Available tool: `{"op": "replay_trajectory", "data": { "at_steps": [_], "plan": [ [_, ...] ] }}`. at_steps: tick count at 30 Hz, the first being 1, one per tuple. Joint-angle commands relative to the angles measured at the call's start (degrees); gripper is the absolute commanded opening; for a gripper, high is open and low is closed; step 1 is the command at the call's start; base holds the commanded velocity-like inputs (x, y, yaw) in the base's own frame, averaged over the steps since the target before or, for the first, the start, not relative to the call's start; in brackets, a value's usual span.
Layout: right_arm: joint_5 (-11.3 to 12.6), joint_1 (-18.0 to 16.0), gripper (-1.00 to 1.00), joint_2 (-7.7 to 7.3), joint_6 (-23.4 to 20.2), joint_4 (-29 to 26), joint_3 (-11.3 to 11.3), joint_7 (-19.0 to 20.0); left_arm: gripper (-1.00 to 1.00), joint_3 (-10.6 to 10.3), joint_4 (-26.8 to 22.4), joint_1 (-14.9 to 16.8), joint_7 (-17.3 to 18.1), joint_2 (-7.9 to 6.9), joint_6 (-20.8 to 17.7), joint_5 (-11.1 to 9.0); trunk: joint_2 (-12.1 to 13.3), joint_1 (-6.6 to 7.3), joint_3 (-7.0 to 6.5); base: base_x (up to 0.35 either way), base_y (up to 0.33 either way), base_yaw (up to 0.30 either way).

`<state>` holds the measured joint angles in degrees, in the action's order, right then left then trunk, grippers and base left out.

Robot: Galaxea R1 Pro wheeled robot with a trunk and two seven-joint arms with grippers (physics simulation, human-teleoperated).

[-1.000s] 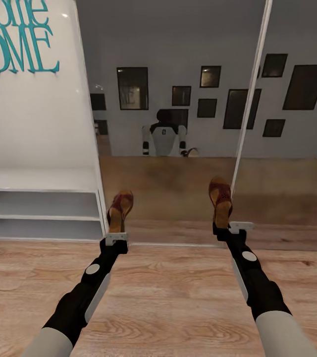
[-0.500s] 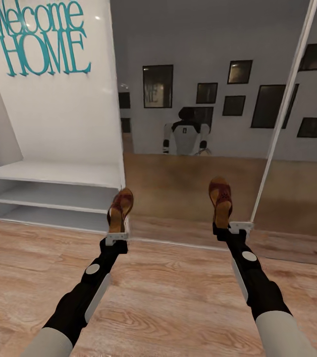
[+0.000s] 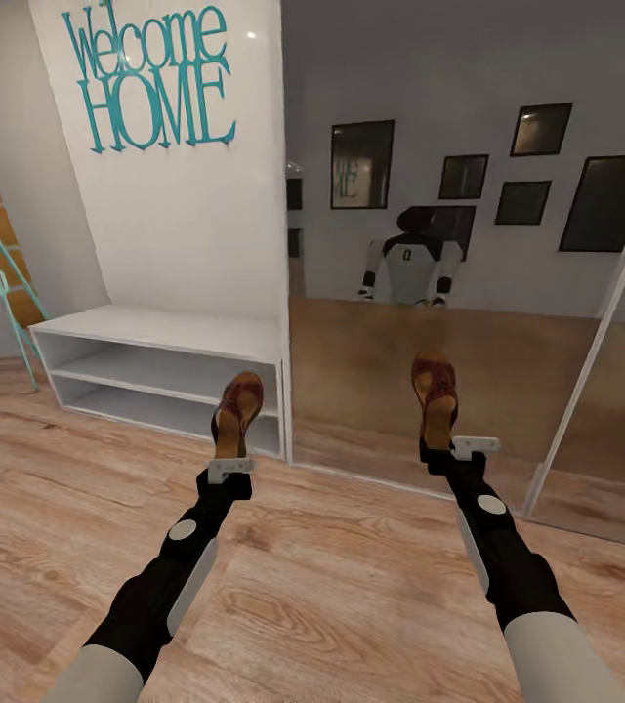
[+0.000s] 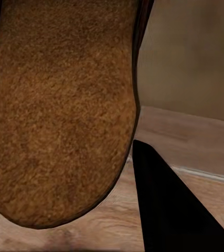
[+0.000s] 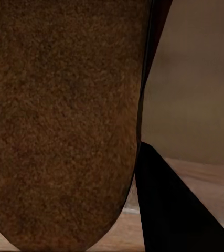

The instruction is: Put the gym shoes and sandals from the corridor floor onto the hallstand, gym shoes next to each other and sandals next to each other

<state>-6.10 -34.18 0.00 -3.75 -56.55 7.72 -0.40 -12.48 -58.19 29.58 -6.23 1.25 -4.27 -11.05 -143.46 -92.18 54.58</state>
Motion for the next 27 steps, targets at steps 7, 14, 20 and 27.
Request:
{"op": "replay_trajectory", "data": {
  "at_steps": [7, 14, 20, 27],
  "plan": [
    [-0.4, -0.01, -1.0, 0.0, -0.38, -0.14, 0.02, -0.1, -1.0, -0.18, -0.08, 0.04, -0.36, -0.02, -0.3, -0.3, -0.03, 0.02, 0.33, -0.005, 0.0, 0.29],
    [-0.4, -0.01, -1.0, 0.0, -0.38, -0.14, 0.05, -0.11, -1.0, -0.18, -0.08, 0.04, -0.36, -0.02, -0.3, -0.29, -0.03, 0.02, 0.6, -0.204, 0.0, 0.29],
    [-0.4, -0.01, -1.0, 0.0, -0.38, -0.14, 0.05, -0.09, -1.0, -0.18, -0.08, 0.04, -0.36, -0.02, -0.3, -0.31, -0.03, 0.02, 0.84, -0.062, 0.0, 0.29],
    [-0.4, -0.01, -1.0, 0.0, -0.38, -0.14, 0.03, -0.11, -1.0, -0.18, -0.08, 0.04, -0.36, -0.02, -0.3, -0.29, -0.03, 0.02, 1.11, -0.004, 0.0, 0.29]
  ]
}}
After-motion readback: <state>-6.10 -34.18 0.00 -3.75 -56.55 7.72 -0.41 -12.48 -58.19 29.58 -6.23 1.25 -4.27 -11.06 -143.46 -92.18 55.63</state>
